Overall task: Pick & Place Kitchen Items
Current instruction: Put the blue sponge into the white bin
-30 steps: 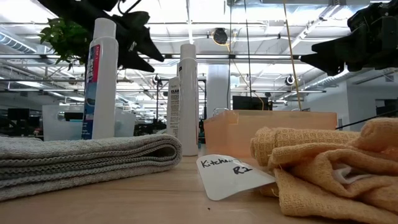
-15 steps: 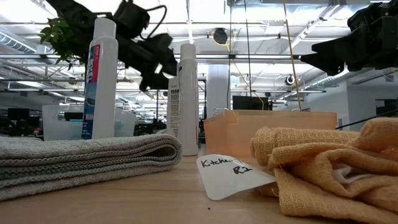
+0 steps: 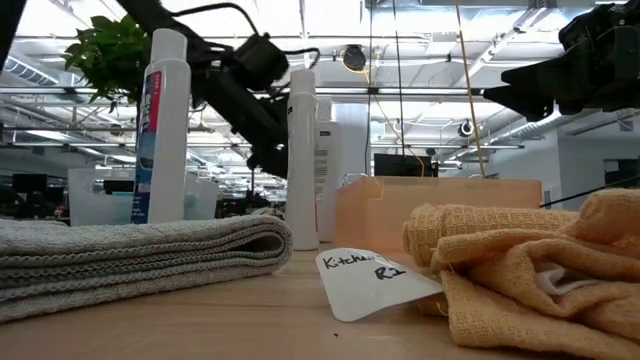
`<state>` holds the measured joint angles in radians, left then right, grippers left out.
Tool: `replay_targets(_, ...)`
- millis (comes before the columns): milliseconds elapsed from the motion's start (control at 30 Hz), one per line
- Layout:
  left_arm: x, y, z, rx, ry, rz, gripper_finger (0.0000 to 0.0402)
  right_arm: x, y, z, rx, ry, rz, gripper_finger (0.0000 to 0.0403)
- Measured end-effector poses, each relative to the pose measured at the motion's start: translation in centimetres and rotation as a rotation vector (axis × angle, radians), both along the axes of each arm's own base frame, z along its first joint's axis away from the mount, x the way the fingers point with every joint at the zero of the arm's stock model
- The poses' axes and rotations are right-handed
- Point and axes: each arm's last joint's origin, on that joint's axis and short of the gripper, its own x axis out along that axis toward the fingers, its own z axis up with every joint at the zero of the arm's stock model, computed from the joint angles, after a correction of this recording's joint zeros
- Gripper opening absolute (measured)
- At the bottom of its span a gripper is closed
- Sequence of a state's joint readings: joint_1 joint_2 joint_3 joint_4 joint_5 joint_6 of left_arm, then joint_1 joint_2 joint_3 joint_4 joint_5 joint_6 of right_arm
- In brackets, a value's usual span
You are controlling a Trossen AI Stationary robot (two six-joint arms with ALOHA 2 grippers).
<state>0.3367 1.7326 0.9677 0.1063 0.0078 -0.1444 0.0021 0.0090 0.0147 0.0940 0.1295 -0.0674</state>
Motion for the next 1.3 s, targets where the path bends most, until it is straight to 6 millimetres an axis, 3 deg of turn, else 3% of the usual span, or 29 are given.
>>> replay_targets(600,0.7,0.5,-4.9,-0.011,0.232,0.005,0.0282,0.0,0.0,0.0,0.0,0.0,0.0,0.0279)
replay_targets(1033,0.1,0.5,-5.9,-0.07,0.321,0.042,0.0282,0.0,0.0,0.0,0.0,0.0,0.0,0.0279)
replay_targets(1167,0.0,0.5,-6.0,-0.086,0.334,0.064,0.0254,0.0,0.0,0.0,0.0,0.0,0.0,0.0279)
replay_targets(1300,-0.1,0.5,-6.1,-0.089,0.339,0.07,0.0191,0.0,0.0,0.0,0.0,0.0,0.0,0.0279)
